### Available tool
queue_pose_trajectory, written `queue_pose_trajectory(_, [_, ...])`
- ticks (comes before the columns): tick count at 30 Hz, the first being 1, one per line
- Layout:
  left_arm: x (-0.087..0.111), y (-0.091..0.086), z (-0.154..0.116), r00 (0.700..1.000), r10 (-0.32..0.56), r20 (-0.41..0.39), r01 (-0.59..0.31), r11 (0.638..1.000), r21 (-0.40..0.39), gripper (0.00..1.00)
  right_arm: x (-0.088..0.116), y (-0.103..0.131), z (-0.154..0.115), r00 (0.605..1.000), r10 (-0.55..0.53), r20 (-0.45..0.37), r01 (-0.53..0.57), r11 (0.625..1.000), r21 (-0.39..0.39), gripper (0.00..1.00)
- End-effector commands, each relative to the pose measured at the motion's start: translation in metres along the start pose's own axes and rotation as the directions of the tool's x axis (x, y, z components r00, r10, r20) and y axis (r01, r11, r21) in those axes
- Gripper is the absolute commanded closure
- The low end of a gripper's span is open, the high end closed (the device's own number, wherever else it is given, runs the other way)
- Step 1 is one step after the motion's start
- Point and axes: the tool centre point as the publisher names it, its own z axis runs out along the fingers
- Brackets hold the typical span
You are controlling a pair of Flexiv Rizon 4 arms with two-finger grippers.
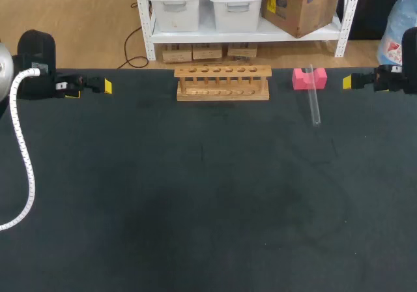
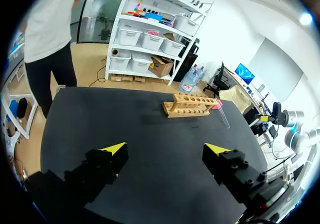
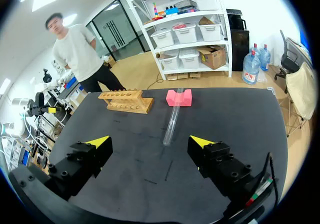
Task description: Grasp the test tube, adjust it, and insert it.
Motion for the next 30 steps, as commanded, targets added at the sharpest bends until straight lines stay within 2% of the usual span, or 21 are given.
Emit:
queue_pose_trajectory(1, [-0.001, -0.001, 0.0, 1.0, -0.001, -0.005, 0.001, 1.0, -0.008, 0.0, 0.0, 0.001, -0.001, 1.0, 0.0, -0.001, 0.0, 1.0, 0.008, 0.0])
queue_pose_trajectory(12, [-0.001, -0.001, 0.0, 1.0, -0.001, -0.005, 0.001, 1.0, -0.008, 0.0, 0.0, 0.001, -0.001, 1.0, 0.0, -0.001, 0.0, 1.0, 0.008, 0.0])
queue_pose_trajectory(16, [-0.006, 0.001, 0.002, 0.99, 0.136, 0.025, -0.138, 0.988, 0.067, 0.0, 0.0, 0.001, -0.001, 1.0, 0.0, -0.001, 0.0, 1.0, 0.008, 0.0])
queue_pose_trajectory(17, [-0.008, 0.003, 0.002, 0.98, 0.197, 0.032, -0.2, 0.975, 0.101, 0.0, 0.0, 0.001, -0.001, 1.0, 0.0, -0.001, 0.0, 1.0, 0.008, 0.0])
queue_pose_trajectory(18, [-0.01, 0.007, 0.002, 0.973, 0.227, 0.041, -0.23, 0.969, 0.095, 0.0, 0.0, 0.001, -0.001, 1.0, 0.0, -0.001, 0.0, 1.0, 0.008, 0.0])
queue_pose_trajectory(21, [-0.019, 0.019, 0.002, 0.957, 0.282, 0.075, -0.289, 0.95, 0.117, 0.0, 0.0, 0.001, -0.001, 1.0, 0.0, -0.001, 0.0, 1.0, 0.008, 0.0])
queue_pose_trajectory(24, [-0.032, 0.035, 0.002, 0.925, 0.361, 0.121, -0.377, 0.914, 0.151, 0.0, 0.0, 0.001, -0.001, 1.0, 0.0, -0.001, 0.0, 1.0, 0.008, 0.0])
queue_pose_trajectory(28, [-0.039, 0.049, 0.007, 0.857, 0.481, 0.186, -0.513, 0.835, 0.201, 0.0, 0.0, 0.001, -0.001, 1.0, 0.0, -0.001, 0.0, 1.0, 0.008, 0.0])
queue_pose_trajectory(30, [-0.043, 0.056, 0.01, 0.831, 0.516, 0.207, -0.553, 0.803, 0.221, 0.0, 0.0, 0.001, -0.001, 1.0, 0.0, -0.001, 0.0, 1.0, 0.008, 0.0])
